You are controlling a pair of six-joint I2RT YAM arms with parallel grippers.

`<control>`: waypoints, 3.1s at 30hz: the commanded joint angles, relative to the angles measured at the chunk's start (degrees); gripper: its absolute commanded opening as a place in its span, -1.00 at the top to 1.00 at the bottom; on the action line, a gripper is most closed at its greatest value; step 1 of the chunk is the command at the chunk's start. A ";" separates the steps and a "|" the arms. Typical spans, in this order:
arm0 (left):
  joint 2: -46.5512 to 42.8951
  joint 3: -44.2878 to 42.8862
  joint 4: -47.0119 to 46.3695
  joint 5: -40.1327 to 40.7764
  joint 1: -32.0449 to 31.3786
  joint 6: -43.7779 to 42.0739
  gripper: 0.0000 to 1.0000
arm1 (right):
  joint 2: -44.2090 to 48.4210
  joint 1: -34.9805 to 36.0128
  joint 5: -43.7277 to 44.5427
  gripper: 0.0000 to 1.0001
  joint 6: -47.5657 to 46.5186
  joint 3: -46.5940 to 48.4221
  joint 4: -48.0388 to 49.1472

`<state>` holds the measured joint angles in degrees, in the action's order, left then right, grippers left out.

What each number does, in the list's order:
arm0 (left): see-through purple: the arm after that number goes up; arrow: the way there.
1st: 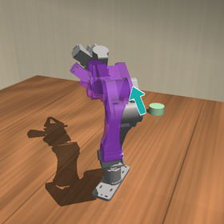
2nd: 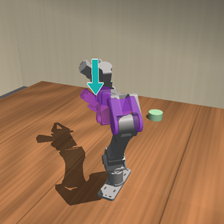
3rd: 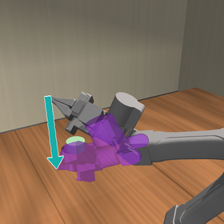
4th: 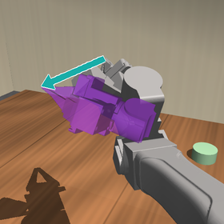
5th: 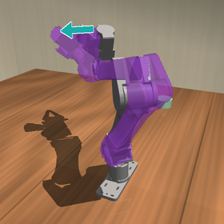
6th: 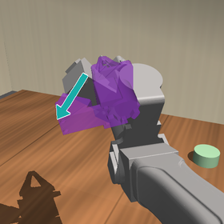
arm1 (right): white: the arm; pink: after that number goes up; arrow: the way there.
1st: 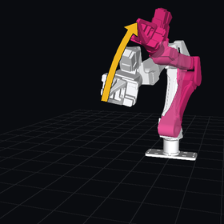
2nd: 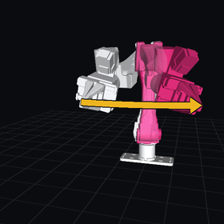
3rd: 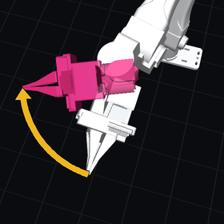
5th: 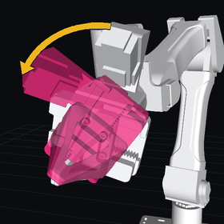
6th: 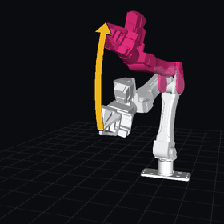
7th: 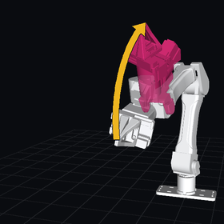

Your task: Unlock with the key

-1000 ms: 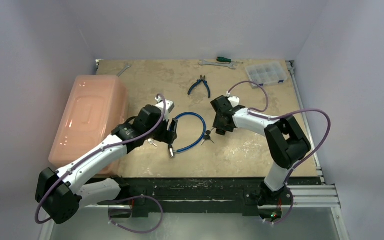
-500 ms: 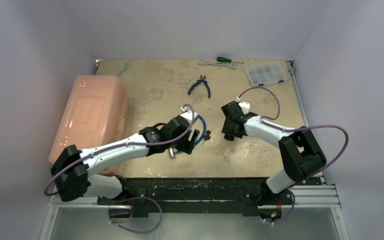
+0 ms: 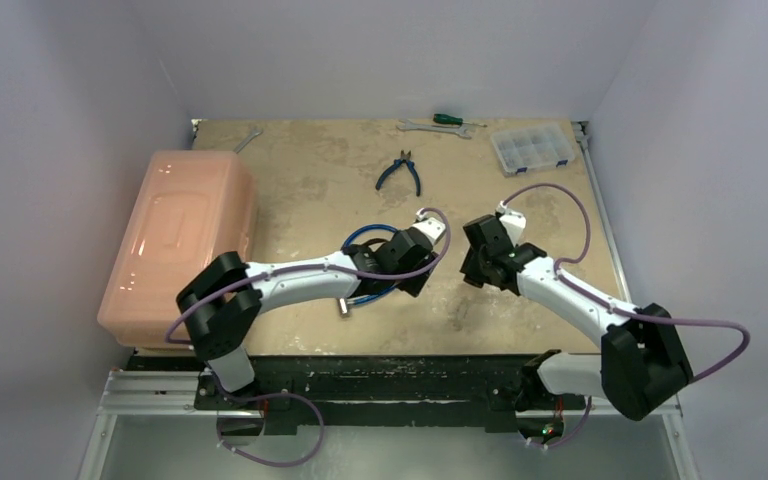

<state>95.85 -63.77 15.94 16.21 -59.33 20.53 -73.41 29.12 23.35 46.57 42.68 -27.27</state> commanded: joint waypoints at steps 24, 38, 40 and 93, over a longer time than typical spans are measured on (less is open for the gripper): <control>17.52 -10.60 -5.86 4.27 -0.08 -6.67 0.27 | 14.07 -0.39 2.60 0.66 4.81 -3.75 -4.61; 10.78 0.05 -9.55 -6.81 -0.93 -3.04 0.74 | 14.81 -0.38 1.64 0.68 6.17 -4.09 -5.07; 8.73 2.21 -9.93 -8.73 -1.45 -1.99 0.77 | 15.02 -0.40 1.54 0.68 6.17 -4.09 -5.11; 12.13 -3.67 -5.13 0.99 -2.28 5.55 -0.05 | 5.82 -0.40 -3.01 0.71 7.23 -7.33 1.92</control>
<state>107.28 -65.30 12.67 15.68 -61.65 24.58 -67.24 28.86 19.97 53.08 35.59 -28.34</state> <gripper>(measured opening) 0.532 0.503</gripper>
